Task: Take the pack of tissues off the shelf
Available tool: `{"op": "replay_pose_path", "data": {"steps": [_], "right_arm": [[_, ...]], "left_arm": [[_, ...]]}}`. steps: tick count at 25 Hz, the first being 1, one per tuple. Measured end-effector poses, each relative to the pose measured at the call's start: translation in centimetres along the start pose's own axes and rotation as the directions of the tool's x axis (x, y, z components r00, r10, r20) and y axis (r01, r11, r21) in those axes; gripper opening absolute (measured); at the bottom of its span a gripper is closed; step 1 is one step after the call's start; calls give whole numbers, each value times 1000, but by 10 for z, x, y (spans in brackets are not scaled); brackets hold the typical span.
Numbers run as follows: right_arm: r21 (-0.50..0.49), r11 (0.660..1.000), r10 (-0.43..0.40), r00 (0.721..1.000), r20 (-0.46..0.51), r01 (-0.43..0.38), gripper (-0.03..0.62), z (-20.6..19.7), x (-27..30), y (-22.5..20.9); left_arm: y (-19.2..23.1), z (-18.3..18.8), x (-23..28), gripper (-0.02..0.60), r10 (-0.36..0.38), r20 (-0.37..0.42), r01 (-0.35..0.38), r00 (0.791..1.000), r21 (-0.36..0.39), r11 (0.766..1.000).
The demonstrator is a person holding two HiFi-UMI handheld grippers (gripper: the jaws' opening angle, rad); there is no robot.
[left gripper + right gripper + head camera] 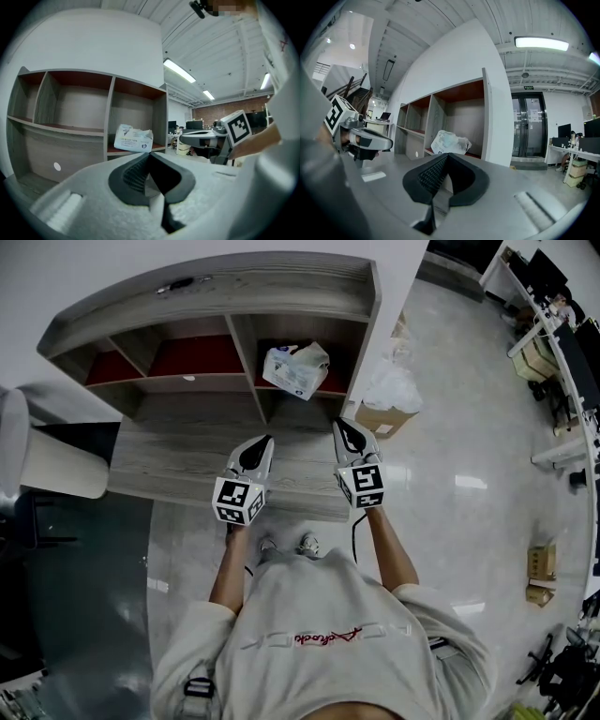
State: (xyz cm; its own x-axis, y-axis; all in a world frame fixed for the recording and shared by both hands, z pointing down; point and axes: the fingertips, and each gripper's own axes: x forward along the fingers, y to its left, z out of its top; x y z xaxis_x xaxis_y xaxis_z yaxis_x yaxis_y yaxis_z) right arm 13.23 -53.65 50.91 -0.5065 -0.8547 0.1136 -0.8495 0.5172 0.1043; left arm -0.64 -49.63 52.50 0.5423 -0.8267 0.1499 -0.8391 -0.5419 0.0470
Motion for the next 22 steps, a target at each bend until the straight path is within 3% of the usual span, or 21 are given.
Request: {"op": "replay_pose_path", "data": {"steps": [5,13,16,22], "right_arm": [[-54,999,-5,1000,-22,4,6,2,22,1],[-330,943,-66,995,-77,37,8,13,56,11],[-440,897,-94,991,-96,43,7,16,70,13],[-664,748,-111,981,-161,-24,8,8,93,28]], "left_arm": [[12,-3,11,0,-27,-6,27,1000,-10,1000],[39,6,24,0,-76,4,76,997,-11,997],[53,7,23,0,-82,8,82,997,-12,997],[73,7,24,0,-91,15,91,996,-24,996]]}}
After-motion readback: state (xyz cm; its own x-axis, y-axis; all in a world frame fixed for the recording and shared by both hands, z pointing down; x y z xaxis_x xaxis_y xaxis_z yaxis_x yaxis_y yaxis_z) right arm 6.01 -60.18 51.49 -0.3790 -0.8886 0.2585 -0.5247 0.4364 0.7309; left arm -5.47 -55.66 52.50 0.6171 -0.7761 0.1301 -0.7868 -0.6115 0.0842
